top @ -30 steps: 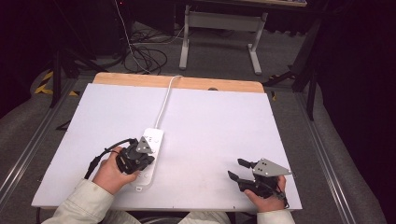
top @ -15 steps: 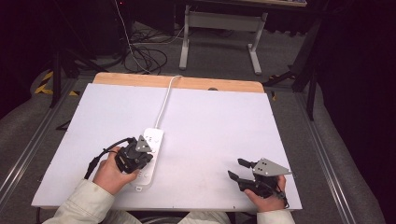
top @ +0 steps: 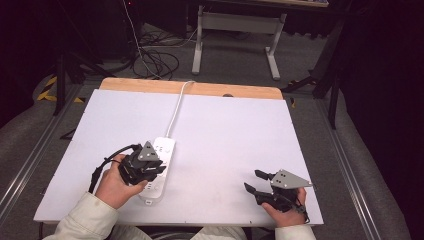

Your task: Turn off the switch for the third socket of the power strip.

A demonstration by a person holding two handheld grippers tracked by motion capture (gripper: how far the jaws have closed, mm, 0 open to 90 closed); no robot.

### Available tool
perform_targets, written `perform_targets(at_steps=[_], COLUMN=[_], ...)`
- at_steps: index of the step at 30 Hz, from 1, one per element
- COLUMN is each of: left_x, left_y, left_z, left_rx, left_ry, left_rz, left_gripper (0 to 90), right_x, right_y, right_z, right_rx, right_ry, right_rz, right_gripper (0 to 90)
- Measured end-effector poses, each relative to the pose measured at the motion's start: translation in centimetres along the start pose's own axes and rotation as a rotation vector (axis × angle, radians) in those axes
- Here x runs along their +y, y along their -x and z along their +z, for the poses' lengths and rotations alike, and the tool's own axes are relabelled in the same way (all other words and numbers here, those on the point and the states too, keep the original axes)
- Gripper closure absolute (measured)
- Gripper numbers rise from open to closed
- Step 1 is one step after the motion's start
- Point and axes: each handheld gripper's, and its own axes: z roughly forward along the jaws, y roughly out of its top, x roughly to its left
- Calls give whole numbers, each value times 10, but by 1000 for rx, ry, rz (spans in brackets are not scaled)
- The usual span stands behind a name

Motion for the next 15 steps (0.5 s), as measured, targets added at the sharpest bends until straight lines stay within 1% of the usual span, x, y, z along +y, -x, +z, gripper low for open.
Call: perform_targets(at_steps=[3, 4, 5, 7, 10, 11, 12, 15], left_x=[1, 2, 2, 3, 4, 5, 5, 5], left_y=[-1, 0, 1, 1, 4, 5, 6, 5], left_z=[-6, -7, -8, -9, -10, -10, -10, -13], left_rx=[-11, -9, -10, -14, 8, 4, 2, -8], left_ry=[21, 24, 31, 34, 32, 28, 33, 58], left_rz=[-1, 5, 2, 10, 28, 34, 40, 38], left_gripper=[718, 713, 709, 699, 675, 666, 652, 583], right_x=[0, 0, 0, 0, 0, 0, 0, 0], right_y=[0, 0, 0, 0, 0, 0, 0, 0], right_z=[0, -1, -1, -1, -1, -1, -1, -1], right_rx=[0, -3, -2, -2, -2, -2, -2, -3], right_ry=[1, -1, 0, 1, 0, -1, -1, 0], right_rz=[0, -1, 0, 0, -1, -1, -1, -1], right_gripper=[411, 411, 411, 411, 411, 411, 411, 411])
